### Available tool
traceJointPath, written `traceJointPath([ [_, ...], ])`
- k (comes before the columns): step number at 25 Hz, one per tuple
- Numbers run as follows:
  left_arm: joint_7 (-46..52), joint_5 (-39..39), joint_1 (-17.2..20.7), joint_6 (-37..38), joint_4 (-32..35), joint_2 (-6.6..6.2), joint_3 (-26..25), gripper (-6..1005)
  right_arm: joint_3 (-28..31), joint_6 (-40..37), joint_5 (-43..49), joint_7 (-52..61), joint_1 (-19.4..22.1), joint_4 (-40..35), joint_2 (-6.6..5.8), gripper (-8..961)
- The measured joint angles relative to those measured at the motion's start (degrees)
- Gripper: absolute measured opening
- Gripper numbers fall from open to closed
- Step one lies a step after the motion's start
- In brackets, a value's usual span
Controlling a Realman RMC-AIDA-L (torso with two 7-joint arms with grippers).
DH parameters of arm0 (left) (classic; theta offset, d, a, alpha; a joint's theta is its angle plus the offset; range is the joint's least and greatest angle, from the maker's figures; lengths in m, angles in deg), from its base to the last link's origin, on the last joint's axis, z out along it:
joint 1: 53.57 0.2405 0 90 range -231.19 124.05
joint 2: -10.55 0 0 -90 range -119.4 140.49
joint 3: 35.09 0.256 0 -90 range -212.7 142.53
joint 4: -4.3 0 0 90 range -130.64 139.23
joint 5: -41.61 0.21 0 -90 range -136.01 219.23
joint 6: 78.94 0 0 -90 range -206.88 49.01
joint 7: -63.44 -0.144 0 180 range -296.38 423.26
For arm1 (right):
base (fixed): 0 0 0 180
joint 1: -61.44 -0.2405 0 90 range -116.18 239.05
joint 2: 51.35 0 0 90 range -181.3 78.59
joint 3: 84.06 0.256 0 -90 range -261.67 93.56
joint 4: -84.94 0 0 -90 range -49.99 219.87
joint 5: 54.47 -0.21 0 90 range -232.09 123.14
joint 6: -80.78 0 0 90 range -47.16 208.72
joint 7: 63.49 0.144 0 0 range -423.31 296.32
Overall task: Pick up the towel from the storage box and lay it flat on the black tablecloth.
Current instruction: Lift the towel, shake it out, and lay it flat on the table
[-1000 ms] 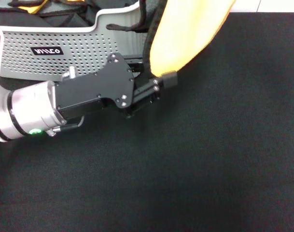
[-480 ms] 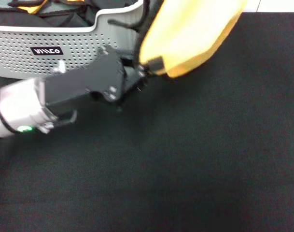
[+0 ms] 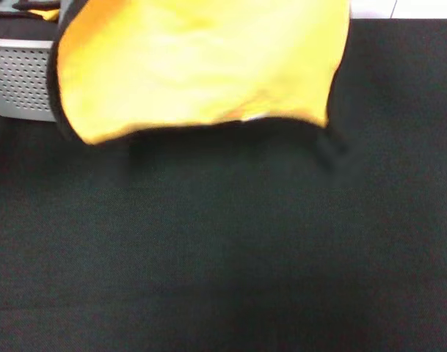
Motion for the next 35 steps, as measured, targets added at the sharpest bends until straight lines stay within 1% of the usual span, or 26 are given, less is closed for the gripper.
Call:
traceJointPath([
  [2, 1.0, 0.9, -0.7, -0.1, 0.4, -0.50, -0.1, 11, 0.0, -1.9, 0.2, 0.5, 1.0, 0.4, 0.28, 17],
  [3, 1.0, 0.9, -0.7, -0.1, 0.4, -0.50, -0.1, 11, 0.0, -2.7, 0.2, 0.6, 1.6, 0.5, 0.44, 17],
  [5, 1.3, 4.2, -1.6, -0.7, 0.2, -0.87, -0.1, 11, -0.1, -3.4, 0.2, 0.6, 2.4, 0.7, 0.58, 17],
  [8, 1.1, 6.1, -1.8, -2.2, 0.0, -0.74, -0.2, 11, -0.1, -3.4, 0.2, 0.3, 2.6, 2.1, 0.59, 17],
  [10, 0.9, 7.6, -2.2, -4.5, 0.0, -0.53, -0.2, 11, 0.6, -3.3, 0.2, -0.2, 2.1, 3.7, 0.53, 17],
  [14, 0.5, 11.1, -4.1, -8.2, 0.0, -0.38, -0.2, 10, 2.8, -3.8, 0.2, -1.4, 0.3, 6.5, 0.24, 16],
  [17, 0.5, 13.1, -4.5, -7.9, 0.1, -0.47, -0.2, 10, 2.2, -6.1, 0.2, -0.9, 1.4, 6.3, 0.29, 16],
  [19, 0.5, 14.7, -3.6, -6.3, 0.4, -0.90, -0.1, 10, -0.2, -7.7, 0.2, -0.9, 4.6, 4.0, 0.80, 16],
  [20, 0.5, 15.2, -3.2, -5.5, 0.4, -1.09, -0.2, 10, -2.3, -8.2, 0.3, -0.8, 7.1, 1.8, 0.99, 16],
  [21, 0.5, 15.9, -2.2, -3.2, 0.5, -1.60, -0.2, 10, -4.4, -8.3, 0.3, -0.8, 9.5, -0.1, 1.06, 16],
  [23, 0.3, 16.4, 0.1, 1.1, 0.5, -2.83, -0.2, 10, -9.9, -8.6, 0.5, -0.7, 14.0, -4.2, 0.94, 16],
  [25, 0.0, 16.7, 3.3, 5.7, 0.8, -4.36, 0.2, 10, -14.1, -9.5, 0.8, -0.8, 16.7, -6.5, 0.99, 16],
  [26, 0.0, 17.0, 5.4, 7.3, 1.2, -5.12, 0.9, 10, -15.5, -10.2, 0.8, -0.9, 17.7, -7.3, 1.01, 16],
  [28, -0.4, 17.1, 8.2, 8.1, 2.2, -6.33, 3.1, 10, -17.4, -13.3, 0.4, -1.0, 20.8, -9.9, 1.02, 16],
  [29, -0.5, 17.0, 9.0, 8.1, 2.8, -6.76, 4.6, 11, -17.4, -15.2, -0.4, -1.1, 22.4, -11.6, 1.01, 16],
  [30, -0.4, 16.8, 9.4, 8.1, 3.3, -7.10, 5.7, 11, -17.3, -15.9, -0.6, -1.1, 23.4, -12.6, 1.00, 17],
  [32, 0.8, 17.1, 9.0, 7.9, 3.9, -7.41, 6.7, 11, -17.0, -16.1, -0.7, -1.0, 24.9, -14.3, 0.88, 17],
  [34, 2.3, 20.0, 7.1, 7.5, 3.2, -7.20, 5.7, 11, -17.0, -14.5, 0.5, -0.8, 24.4, -13.5, 0.70, 17],
  [35, 3.0, 22.6, 5.5, 7.1, 2.2, -6.74, 4.5, 11, -17.1, -13.0, 1.4, -0.7, 22.8, -11.1, 0.59, 17],
])
